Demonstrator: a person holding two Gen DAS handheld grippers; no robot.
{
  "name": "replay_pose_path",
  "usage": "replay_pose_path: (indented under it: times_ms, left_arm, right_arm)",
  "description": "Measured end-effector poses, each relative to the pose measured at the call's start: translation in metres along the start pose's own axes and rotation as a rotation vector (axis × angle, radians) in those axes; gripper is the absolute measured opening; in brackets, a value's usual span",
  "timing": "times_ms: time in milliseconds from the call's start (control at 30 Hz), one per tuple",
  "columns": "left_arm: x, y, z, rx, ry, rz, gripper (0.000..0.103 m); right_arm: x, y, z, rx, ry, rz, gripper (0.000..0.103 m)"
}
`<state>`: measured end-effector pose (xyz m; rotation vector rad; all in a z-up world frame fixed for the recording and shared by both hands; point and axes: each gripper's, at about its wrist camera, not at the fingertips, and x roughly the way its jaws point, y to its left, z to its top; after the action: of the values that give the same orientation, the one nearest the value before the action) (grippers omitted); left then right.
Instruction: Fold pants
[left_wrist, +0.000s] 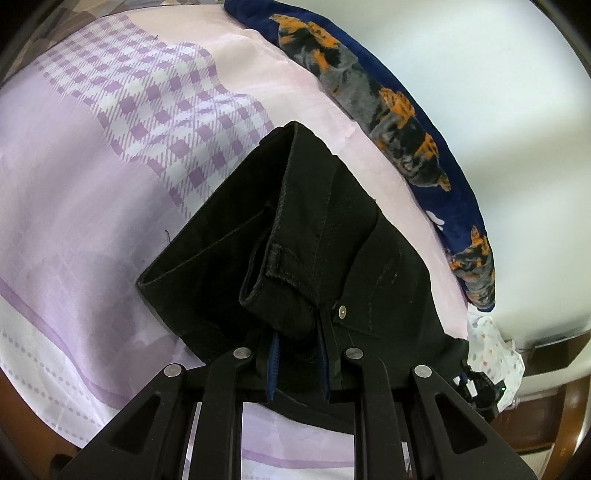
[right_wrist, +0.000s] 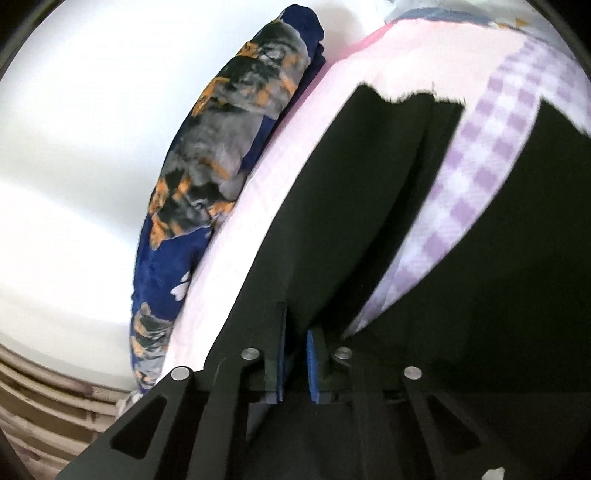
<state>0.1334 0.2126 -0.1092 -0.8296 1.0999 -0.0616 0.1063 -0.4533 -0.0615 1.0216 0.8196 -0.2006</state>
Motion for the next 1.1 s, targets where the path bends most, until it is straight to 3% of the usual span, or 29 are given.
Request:
replay_pose_path:
  times_ms: [300,600,800,1100]
  left_arm:
    - [-0.008,-0.022,0.026,0.041,-0.02,-0.027,0.017]
    - [-0.033,-0.069,0.072,0.168,-0.09,-0.105,0.017]
    - [-0.033,-0.065,0.084,0.213,-0.039,-0.09,0.017]
    - [-0.014,-0.03,0.054,0.25,0.069,0.006,0.017]
  right_arm:
    - [-0.033,0.057,0.028,-0.1,-0.057,0.058,0.005]
    - [-0.072,0.103,0.038,-0.199,-0.139,0.062,0.005]
    - [-0.094,0.099,0.014,-0.245,-0.148,0.042,0.005]
    - [-0.135,0.059,-0.037,-0.219,-0.123,0.01,0.005]
